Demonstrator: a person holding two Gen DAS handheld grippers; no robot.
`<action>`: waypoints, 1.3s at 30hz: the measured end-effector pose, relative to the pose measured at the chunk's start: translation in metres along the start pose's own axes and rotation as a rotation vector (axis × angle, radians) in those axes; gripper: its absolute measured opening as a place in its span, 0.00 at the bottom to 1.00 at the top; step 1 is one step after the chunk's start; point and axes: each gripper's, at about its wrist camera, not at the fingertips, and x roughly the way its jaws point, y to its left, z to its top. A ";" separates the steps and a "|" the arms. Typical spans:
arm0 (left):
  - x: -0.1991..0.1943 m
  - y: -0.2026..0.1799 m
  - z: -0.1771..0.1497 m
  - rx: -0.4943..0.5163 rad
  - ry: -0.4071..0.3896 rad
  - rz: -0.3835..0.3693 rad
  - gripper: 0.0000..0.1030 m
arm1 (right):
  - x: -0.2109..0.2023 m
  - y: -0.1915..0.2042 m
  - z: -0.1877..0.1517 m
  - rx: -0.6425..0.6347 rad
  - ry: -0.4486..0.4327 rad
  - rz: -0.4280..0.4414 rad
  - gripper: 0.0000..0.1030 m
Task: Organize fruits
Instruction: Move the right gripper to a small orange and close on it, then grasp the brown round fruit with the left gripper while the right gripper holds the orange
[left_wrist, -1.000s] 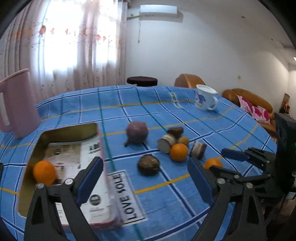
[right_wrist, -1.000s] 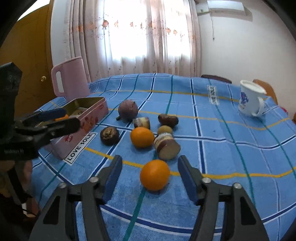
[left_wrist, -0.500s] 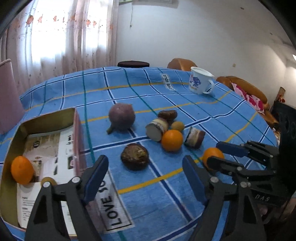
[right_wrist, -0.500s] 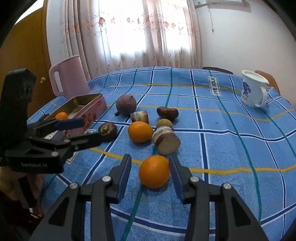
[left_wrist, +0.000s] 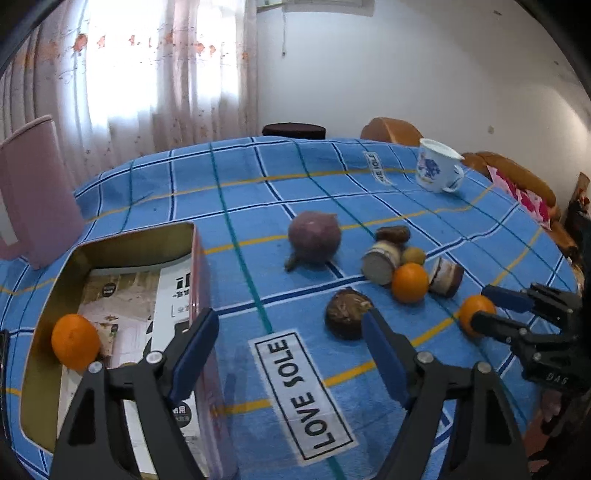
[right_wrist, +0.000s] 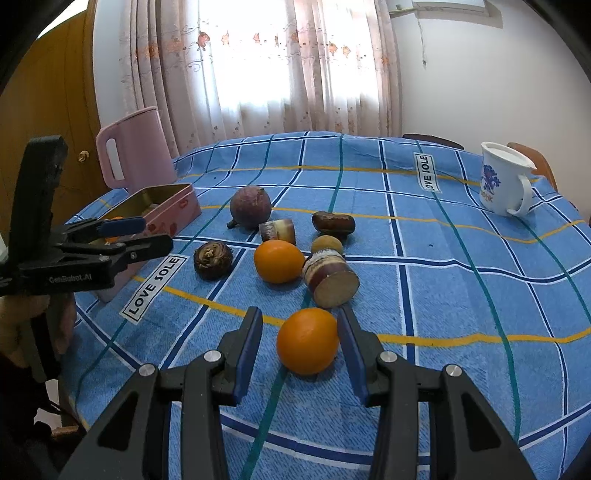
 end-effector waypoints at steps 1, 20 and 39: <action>-0.002 0.000 0.000 -0.012 -0.007 -0.005 0.80 | 0.000 0.001 0.000 -0.001 0.001 -0.005 0.43; 0.039 -0.044 0.011 0.033 0.121 -0.110 0.53 | -0.007 0.002 -0.005 -0.016 -0.030 0.004 0.34; 0.030 -0.037 0.011 -0.004 0.079 -0.164 0.40 | -0.017 0.014 -0.005 -0.059 -0.082 0.018 0.34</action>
